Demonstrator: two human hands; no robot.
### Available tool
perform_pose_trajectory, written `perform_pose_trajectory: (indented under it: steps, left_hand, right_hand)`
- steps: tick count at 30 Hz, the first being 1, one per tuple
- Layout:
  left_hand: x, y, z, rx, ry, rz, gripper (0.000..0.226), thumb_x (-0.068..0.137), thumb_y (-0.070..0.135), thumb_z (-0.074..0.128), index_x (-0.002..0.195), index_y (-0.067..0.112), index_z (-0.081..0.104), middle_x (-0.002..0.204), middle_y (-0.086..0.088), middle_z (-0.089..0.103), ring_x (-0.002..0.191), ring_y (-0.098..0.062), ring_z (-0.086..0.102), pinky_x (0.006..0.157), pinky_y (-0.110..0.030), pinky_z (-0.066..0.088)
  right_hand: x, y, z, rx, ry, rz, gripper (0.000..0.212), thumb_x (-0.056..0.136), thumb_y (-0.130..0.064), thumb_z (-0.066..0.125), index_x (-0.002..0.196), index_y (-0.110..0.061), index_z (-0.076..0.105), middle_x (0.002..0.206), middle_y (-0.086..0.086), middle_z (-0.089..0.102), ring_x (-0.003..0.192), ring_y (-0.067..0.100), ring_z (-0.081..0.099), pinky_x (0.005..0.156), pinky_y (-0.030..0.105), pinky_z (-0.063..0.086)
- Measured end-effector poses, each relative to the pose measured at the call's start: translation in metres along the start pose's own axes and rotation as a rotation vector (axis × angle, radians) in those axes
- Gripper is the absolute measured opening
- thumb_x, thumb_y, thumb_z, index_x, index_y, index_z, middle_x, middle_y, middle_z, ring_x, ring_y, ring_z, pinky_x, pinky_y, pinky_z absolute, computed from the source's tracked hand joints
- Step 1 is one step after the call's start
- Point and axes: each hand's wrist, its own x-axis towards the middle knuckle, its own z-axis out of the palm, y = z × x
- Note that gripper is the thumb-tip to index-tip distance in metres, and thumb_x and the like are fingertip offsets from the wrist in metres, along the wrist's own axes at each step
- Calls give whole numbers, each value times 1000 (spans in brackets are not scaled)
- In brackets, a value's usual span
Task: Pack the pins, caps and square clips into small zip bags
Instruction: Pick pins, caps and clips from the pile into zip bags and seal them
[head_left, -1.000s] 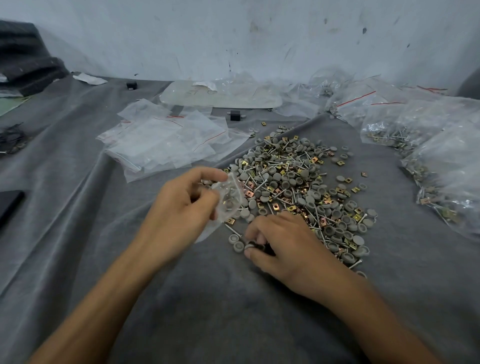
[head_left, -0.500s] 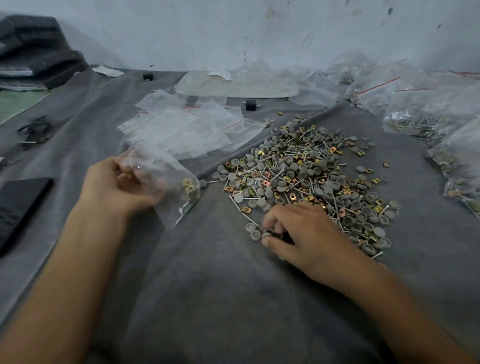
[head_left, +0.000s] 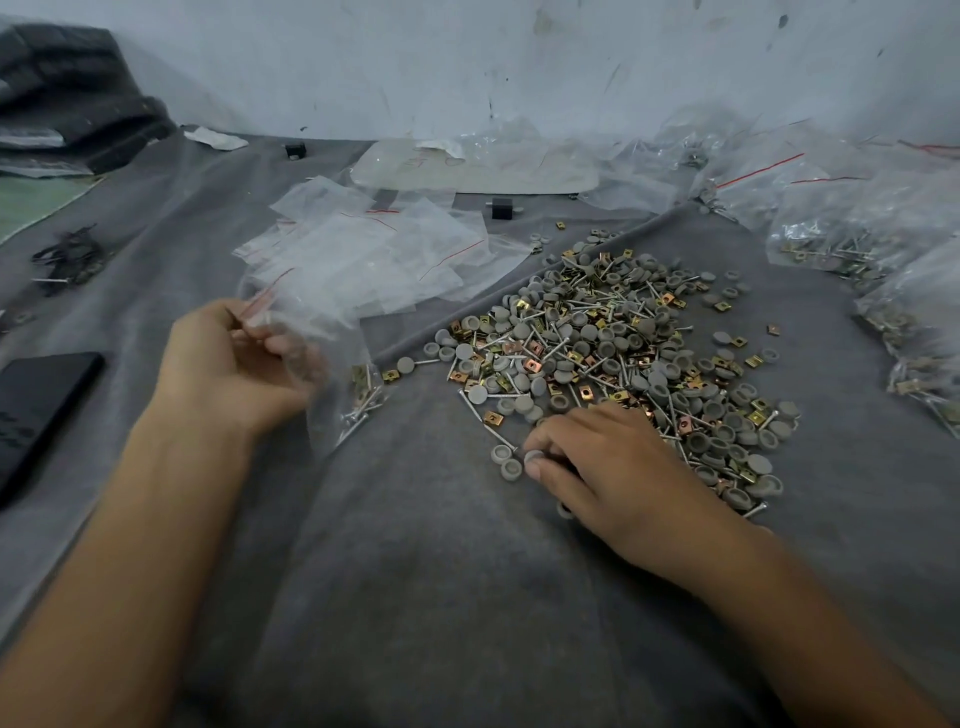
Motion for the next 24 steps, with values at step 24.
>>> perform_pose_trajectory:
  steps: [24]
  left_hand:
    - [-38,-95,31,1089,-380,292,26,93,-4,52,93,13,72,57,-3,62,54,-11,53,54,-17,45]
  right_hand:
    - [1,11,-27,965,364,222,3,92,-19,71,92,-20,68,77,-2,70,61,13,63,54,27,55]
